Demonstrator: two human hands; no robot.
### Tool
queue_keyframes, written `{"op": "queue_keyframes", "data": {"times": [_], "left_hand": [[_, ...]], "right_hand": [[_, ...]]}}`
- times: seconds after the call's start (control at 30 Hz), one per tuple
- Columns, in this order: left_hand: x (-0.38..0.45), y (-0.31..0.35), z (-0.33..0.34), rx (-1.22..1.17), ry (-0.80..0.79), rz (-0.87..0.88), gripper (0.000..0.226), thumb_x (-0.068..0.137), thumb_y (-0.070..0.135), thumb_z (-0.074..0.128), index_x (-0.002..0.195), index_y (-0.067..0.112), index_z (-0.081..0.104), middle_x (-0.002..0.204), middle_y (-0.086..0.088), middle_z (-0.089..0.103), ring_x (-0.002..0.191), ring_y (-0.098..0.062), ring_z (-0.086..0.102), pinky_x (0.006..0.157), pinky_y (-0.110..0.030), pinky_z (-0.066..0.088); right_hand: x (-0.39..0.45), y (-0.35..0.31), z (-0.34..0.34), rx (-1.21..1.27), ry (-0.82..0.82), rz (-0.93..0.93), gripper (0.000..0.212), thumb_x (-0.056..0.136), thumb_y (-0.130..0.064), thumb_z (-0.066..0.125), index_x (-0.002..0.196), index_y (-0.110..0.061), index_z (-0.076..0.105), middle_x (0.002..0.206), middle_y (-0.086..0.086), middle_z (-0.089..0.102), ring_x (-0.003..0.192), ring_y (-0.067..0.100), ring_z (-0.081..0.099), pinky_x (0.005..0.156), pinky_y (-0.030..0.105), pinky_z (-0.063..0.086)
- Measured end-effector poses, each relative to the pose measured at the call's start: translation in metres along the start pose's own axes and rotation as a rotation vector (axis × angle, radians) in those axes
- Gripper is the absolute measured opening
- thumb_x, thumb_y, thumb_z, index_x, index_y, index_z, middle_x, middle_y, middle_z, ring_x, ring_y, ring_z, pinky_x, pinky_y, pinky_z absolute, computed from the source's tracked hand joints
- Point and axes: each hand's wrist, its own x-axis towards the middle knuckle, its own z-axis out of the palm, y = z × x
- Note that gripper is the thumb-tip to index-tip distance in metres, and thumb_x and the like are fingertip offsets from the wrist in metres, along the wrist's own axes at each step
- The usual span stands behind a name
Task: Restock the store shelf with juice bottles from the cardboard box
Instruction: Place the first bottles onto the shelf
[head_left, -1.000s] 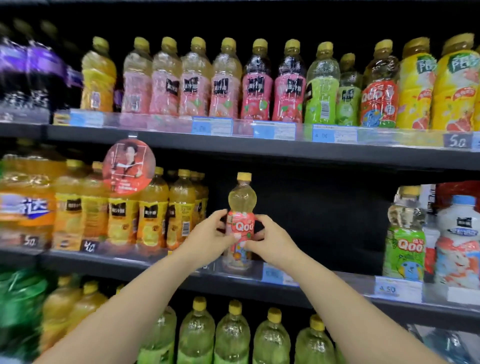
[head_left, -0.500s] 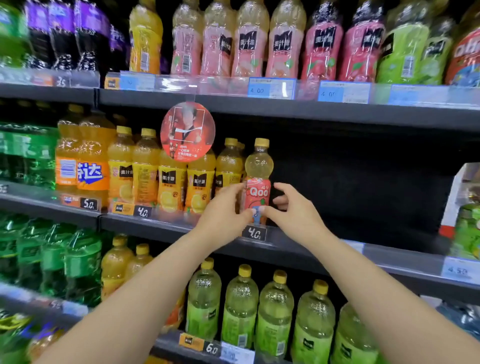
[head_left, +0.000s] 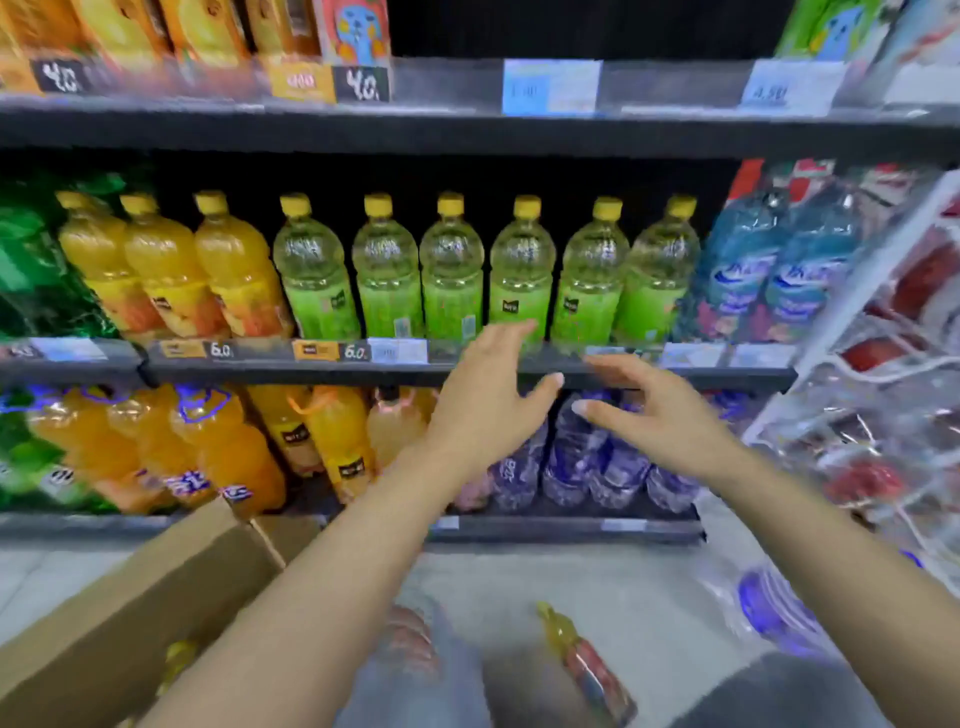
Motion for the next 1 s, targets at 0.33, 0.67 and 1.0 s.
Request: {"op": "queue_keyframes", "data": {"times": [0.33, 0.67, 1.0], "left_hand": [[-0.086, -0.066, 0.191, -0.081, -0.249, -0.514, 0.050, 0.085, 0.032, 0.065, 0.125, 0.006, 0.053, 0.122, -0.017, 0.058, 0.115, -0.032, 0.053, 0.096, -0.037, 0.041], [-0.142, -0.143, 0.287, -0.014, -0.545, -0.849, 0.067, 0.087, 0.044, 0.058, 0.141, 0.010, 0.037, 0.142, -0.012, 0.043, 0.126, -0.029, 0.046, 0.103, -0.035, 0.040], [-0.159, -0.207, 0.322, 0.044, -0.625, -0.968, 0.065, 0.087, 0.046, 0.057, 0.140, 0.012, 0.040, 0.139, -0.010, 0.047, 0.123, -0.028, 0.049, 0.102, -0.035, 0.040]], "right_hand": [[-0.078, 0.172, 0.095, -0.035, -0.071, 0.507, 0.062, 0.080, -0.040, 0.072, 0.132, -0.015, 0.052, 0.127, 0.010, 0.061, 0.117, 0.025, 0.057, 0.095, 0.031, 0.042], [-0.117, 0.297, 0.194, -0.160, -0.419, 0.879, 0.072, 0.085, -0.056, 0.054, 0.144, -0.019, 0.032, 0.135, 0.008, 0.051, 0.117, 0.026, 0.055, 0.089, 0.034, 0.048], [-0.130, 0.367, 0.289, -0.224, -0.590, 0.940, 0.068, 0.079, -0.042, 0.065, 0.136, -0.023, 0.036, 0.121, 0.009, 0.052, 0.115, 0.032, 0.054, 0.092, 0.038, 0.046]]}}
